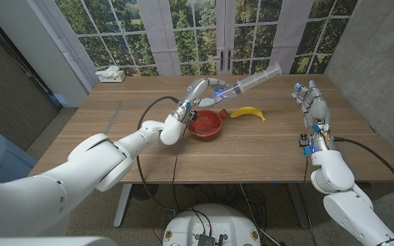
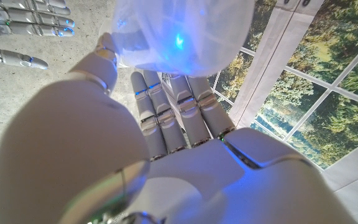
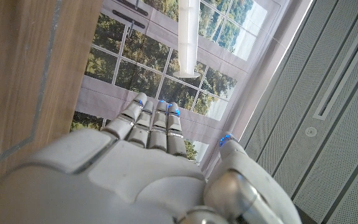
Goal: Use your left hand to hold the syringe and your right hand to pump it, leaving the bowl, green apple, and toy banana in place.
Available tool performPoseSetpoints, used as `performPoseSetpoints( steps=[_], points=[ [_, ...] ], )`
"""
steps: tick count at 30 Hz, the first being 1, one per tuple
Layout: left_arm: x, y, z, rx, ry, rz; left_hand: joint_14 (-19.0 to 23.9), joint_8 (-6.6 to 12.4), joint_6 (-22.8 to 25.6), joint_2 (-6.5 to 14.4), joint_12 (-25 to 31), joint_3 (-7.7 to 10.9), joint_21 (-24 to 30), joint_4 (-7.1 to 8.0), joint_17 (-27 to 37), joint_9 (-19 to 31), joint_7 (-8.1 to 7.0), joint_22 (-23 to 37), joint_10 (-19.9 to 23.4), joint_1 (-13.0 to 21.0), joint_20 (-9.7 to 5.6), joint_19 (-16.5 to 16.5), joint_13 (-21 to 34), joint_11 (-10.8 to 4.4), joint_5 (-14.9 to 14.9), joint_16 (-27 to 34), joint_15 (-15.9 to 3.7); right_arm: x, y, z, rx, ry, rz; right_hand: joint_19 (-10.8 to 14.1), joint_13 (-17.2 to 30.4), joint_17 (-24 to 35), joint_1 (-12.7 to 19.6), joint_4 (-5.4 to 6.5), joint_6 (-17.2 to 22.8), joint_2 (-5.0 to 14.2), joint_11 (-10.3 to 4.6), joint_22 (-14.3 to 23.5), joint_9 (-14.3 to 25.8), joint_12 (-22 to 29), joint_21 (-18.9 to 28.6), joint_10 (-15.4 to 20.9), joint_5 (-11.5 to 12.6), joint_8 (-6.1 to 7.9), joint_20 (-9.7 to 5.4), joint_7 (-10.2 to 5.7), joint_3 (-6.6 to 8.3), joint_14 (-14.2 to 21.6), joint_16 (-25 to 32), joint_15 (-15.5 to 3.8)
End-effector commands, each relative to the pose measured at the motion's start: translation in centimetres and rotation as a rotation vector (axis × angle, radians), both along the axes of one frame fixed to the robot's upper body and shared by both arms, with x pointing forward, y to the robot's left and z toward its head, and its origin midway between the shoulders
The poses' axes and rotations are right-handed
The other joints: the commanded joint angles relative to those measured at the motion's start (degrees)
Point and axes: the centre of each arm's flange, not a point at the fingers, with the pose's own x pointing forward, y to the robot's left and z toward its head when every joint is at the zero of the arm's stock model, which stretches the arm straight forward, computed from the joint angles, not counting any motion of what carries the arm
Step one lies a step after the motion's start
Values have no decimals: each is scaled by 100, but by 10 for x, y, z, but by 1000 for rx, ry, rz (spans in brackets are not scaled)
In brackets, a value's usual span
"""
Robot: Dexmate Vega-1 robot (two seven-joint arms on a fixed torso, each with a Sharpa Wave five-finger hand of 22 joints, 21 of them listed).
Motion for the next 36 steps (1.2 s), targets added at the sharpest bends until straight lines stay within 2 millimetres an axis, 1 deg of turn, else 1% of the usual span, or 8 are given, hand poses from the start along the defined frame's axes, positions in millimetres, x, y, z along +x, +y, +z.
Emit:
performPoseSetpoints(
  steps=[1,9,22,36],
  points=[
    [2,-1,5,7,0,6,510,-13,-9,1265,-14,9,54,-8,18,12,-17,9,37,1321,-619,9,32,-70,38,-4,-950,18,-2,33,-90,30,-74,34,7,11,-7,-26,14,17,-2,32,20,-4,-19,-11,2,-6,36,-38,6,-8,-22,10],
    [-1,-1,7,14,-17,-6,509,-16,-7,1267,-18,4,73,-7,17,15,-14,4,38,1323,-618,-7,39,-63,38,-12,-950,24,-4,46,-115,18,-95,50,7,6,1,-39,22,20,-7,32,20,-2,-32,-8,2,-2,39,-48,16,3,-20,-5],
    [-9,0,8,33,-58,-28,503,-18,-5,1269,-34,-4,105,-6,15,23,-24,-3,47,1328,-618,-37,33,-76,37,-26,-950,24,-1,64,-158,-9,-130,86,6,-3,13,-63,32,19,-26,32,20,8,-54,10,0,1,35,-74,29,16,-19,-29],
    [-13,2,8,42,-67,-44,502,-22,-4,1273,-51,-14,143,-4,14,31,-33,-11,46,1332,-617,-61,32,-61,37,-38,-950,36,3,84,-192,10,-148,118,5,-11,24,-84,23,22,-50,32,19,10,-71,14,-2,-3,24,-87,42,31,-16,-40]
  ],
)
